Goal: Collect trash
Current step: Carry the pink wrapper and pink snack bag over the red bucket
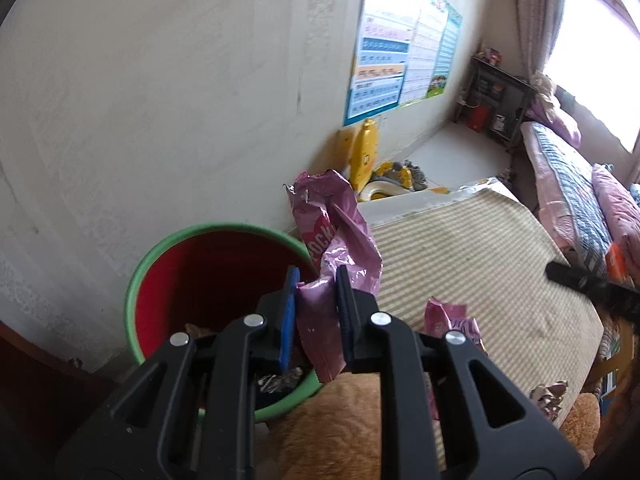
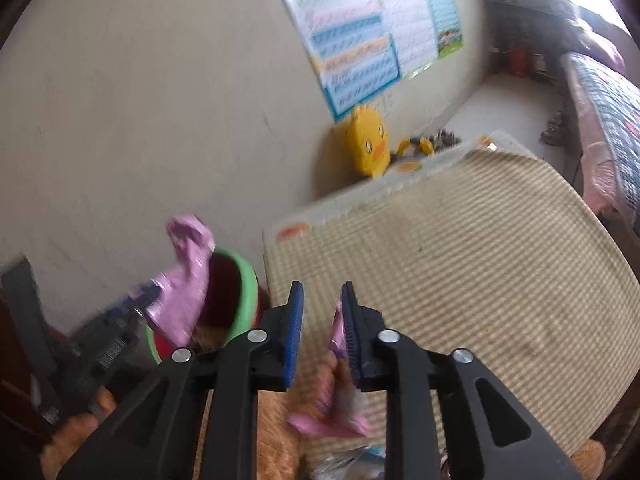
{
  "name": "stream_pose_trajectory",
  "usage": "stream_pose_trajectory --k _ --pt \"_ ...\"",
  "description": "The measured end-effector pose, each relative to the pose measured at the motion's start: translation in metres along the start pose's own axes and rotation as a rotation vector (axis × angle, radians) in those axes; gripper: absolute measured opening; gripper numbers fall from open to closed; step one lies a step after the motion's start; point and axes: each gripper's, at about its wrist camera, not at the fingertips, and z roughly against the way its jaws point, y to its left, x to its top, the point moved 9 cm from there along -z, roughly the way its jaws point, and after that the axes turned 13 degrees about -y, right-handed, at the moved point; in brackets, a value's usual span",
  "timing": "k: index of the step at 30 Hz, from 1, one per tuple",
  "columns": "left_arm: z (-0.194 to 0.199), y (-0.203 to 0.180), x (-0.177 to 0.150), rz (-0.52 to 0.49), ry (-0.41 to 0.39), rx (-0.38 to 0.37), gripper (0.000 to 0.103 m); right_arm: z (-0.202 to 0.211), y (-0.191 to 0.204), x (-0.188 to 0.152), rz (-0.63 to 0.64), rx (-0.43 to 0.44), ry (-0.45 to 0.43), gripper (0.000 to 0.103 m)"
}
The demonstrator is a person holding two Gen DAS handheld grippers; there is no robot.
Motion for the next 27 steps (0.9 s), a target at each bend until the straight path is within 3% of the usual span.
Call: stream_pose_trajectory --k 2,5,7,12,13,14,15,21,27 --pt "0.0 0.009 -0.002 0.008 0.004 0.009 0.018 -0.013 -0.005 -0.019 -0.009 -0.011 0.062 0.07" --pt "-0.004 0.02 -0.007 0.027 0.015 0.021 0.018 -0.037 -0.006 -0.049 -0.069 0.008 0.161 0.07" --pt "-0.005 0.024 -0.01 0.037 0.02 0.022 0.018 -0.054 -0.008 -0.069 -0.057 -0.029 0.228 0.069" --pt "-0.005 0.031 -0.014 0.041 0.024 0.024 0.018 -0.077 -0.012 -0.103 -0.082 -0.069 0.315 0.073" --pt "-0.004 0.033 -0.015 0.043 0.024 0.026 0.018 -0.079 -0.013 -0.107 -0.095 -0.061 0.322 0.072" --pt "-0.004 0.035 -0.017 0.046 0.026 0.028 0.018 -0.08 -0.013 -0.109 -0.105 -0.05 0.32 0.065" --pt "-0.004 0.037 -0.017 0.048 0.027 0.03 0.018 -0.08 -0.014 -0.109 -0.108 -0.045 0.315 0.044" --pt "-0.007 0.052 -0.018 0.061 0.03 0.051 0.018 -0.064 -0.003 -0.08 -0.095 -0.001 0.217 0.037" --pt "-0.012 0.066 -0.02 0.07 0.036 0.078 0.018 -0.039 0.045 -0.031 -0.047 0.109 0.098 0.037"
